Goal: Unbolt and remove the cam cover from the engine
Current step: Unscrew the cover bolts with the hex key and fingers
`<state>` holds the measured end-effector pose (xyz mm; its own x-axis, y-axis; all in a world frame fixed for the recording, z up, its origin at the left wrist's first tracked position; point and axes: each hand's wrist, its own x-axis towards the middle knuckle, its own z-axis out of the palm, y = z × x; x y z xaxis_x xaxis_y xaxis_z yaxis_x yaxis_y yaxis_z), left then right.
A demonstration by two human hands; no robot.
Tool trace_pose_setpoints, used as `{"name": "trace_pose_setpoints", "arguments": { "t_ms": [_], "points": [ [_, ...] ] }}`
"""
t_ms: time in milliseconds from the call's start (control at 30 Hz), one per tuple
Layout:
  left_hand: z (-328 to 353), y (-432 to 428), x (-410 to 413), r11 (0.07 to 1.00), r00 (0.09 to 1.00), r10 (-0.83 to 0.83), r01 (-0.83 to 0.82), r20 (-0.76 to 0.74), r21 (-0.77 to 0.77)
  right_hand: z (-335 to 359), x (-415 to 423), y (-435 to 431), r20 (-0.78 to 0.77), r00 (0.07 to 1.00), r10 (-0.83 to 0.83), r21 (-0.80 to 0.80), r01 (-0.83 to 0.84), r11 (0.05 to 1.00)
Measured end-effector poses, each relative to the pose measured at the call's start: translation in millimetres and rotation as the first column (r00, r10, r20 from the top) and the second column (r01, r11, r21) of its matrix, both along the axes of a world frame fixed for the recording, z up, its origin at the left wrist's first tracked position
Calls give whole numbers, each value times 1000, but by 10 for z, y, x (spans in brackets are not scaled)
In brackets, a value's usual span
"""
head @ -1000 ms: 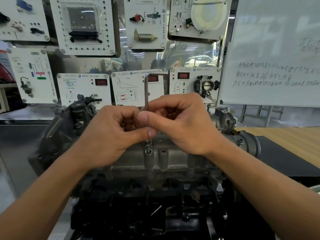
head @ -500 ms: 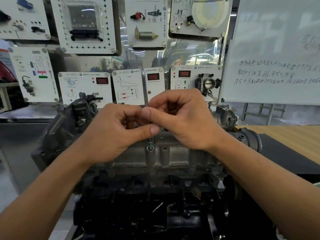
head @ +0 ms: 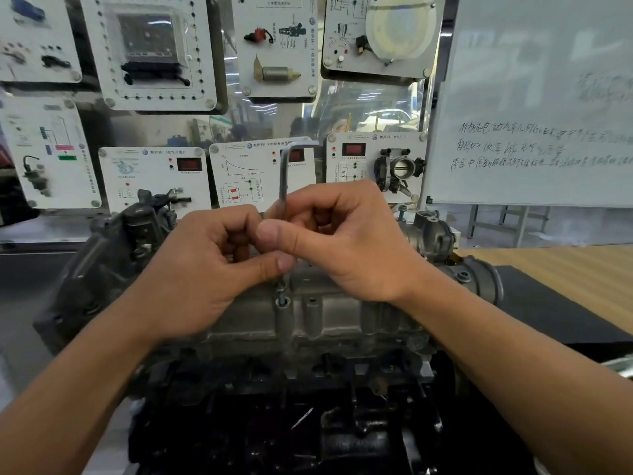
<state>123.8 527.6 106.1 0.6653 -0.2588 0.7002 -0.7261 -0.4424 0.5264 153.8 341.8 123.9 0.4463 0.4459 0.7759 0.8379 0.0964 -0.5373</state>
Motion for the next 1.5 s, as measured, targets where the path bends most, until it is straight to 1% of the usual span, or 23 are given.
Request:
{"name": "trace_pose_setpoints", "arguments": {
  "t_ms": [100,200,267,333,400,467,567,667,833,933,1033,1233,1333,1433,1500],
  "points": [
    [-8,-22,2,1000,1000,-14,13,-22,-25,11,15,0,3,999,-37,13,37,999],
    [-10,-14,-12,1000,998,-13,12,-64,-15,34,29,-6,18,998,-63,-60,64,996],
    [11,7,-31,998,995,-3,9,-96,64,54,25,-17,18,998,-60,-133,62,989],
    [45,22,-58,979,992,8,17,-123,204,71,5,-37,21,998,-64,-185,67,980],
    [69,26,-57,940,989,58,-9,-133,340,79,-20,-55,30,995,-92,-229,97,969],
    [86,27,-53,923,986,94,-33,-141,385,82,-43,-62,58,989,-133,-263,143,954],
    [98,24,-65,926,983,96,-30,-159,375,96,-84,-56,83,983,-166,-310,184,933],
    [110,17,-70,946,977,82,-14,-196,325,126,-119,-54,84,983,-163,-308,181,934],
    [111,18,-42,957,972,51,18,-231,290,193,-186,-57,90,976,-197,-342,216,914],
    [127,13,-68,970,977,36,16,-209,244,255,-225,-66,98,970,-224,-333,244,911],
    [138,2,-99,971,981,50,-4,-188,240,315,-267,-25,112,964,-242,-336,266,904],
    [89,1,-103,963,966,89,-21,-243,269,354,-317,106,113,968,-224,-293,248,923],
    [105,-20,-120,950,975,107,-42,-195,310,366,-337,158,110,971,-211,-293,235,927],
    [184,27,-168,966,974,51,7,-220,258,335,-341,208,111,974,-199,-306,224,925],
    [230,149,-218,976,982,37,6,-188,219,302,-328,245,98,979,-180,-311,202,929]
  ]
}}
